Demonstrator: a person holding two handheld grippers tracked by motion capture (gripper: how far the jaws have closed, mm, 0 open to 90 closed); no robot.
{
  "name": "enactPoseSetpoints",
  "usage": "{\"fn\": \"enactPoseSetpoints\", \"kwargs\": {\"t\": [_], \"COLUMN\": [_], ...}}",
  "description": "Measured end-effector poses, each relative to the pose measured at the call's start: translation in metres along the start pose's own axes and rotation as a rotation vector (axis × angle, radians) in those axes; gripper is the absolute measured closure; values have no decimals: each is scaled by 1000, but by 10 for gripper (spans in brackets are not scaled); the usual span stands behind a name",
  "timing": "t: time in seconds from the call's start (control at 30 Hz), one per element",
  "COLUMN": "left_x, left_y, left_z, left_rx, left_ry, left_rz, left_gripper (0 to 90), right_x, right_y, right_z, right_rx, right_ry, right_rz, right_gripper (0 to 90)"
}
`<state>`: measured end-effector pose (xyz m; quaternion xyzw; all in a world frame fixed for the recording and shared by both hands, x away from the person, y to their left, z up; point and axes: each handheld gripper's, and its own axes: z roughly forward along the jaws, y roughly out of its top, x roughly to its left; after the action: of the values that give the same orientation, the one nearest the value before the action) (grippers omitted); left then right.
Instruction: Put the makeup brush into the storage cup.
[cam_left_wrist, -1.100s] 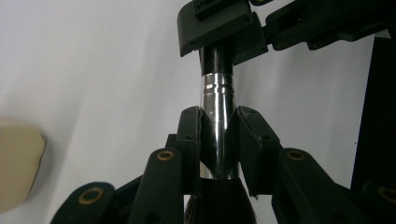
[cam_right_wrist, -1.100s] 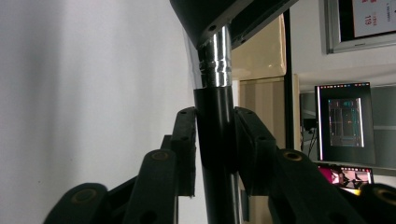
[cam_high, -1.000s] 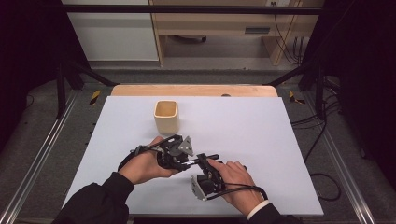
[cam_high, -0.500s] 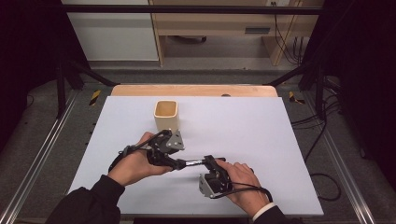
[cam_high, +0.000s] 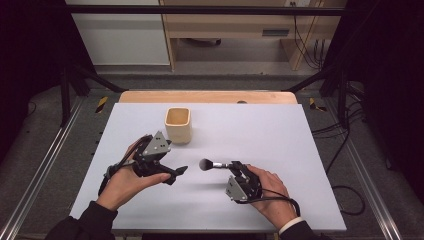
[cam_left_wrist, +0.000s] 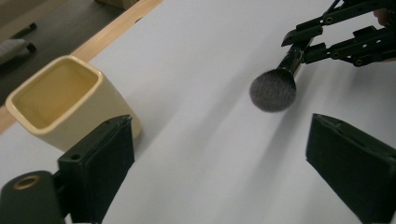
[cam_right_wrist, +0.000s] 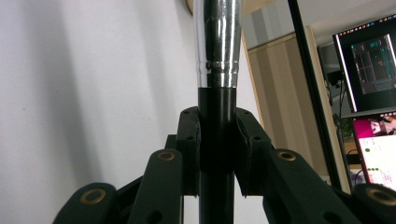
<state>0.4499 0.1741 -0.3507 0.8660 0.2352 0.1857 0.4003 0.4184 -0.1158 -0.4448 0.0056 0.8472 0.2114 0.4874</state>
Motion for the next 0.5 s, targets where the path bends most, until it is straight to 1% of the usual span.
{"fn": "enactPoseSetpoints", "kwargs": {"t": [0.07,0.1,0.13,0.17,0.2,0.23,0.27,0.3,0.33,0.37,0.4,0.43,0.47,0.5], "left_x": [1,3,4,3,3,3,2,2,1,1,1,1,1,0], "left_y": [-3,-8,-9,-12,-14,-14,-18,-18,-20,-20,-20,-23,-23,-25], "left_z": [0,1,1,2,2,2,3,3,4,4,4,4,4,4], "left_rx": [-9,-27,-35,-44,-60,-60,-73,-73,-79,-82,-82,-105,-105,-114], "left_ry": [2,0,2,-4,-5,-5,-10,-10,16,26,26,58,58,72], "left_rz": [-8,-32,-34,-39,-38,-38,-40,-40,-29,-27,-27,-28,-28,-28], "left_gripper": [64,63,55,39,34,35,34,33,33,33,33,33,33,33], "right_x": [-2,-1,-3,-4,-4,-4,-6,-5,-6,-6,-6,-6,-6,-6], "right_y": [-2,-2,-2,-3,-2,-2,-3,-2,-3,-3,-3,-4,-4,-4], "right_z": [1,0,0,1,0,0,0,0,0,1,1,2,2,2], "right_rx": [4,6,-6,-17,-12,-12,-25,-18,-22,-27,-27,-32,-32,-36], "right_ry": [1,3,8,14,9,9,5,-3,-3,-5,-5,-8,-8,-6], "right_rz": [13,40,67,68,95,95,86,110,119,123,123,129,129,158], "right_gripper": [744,744,744,744,744,744,744,744,744,744,744,744,744,744]}}
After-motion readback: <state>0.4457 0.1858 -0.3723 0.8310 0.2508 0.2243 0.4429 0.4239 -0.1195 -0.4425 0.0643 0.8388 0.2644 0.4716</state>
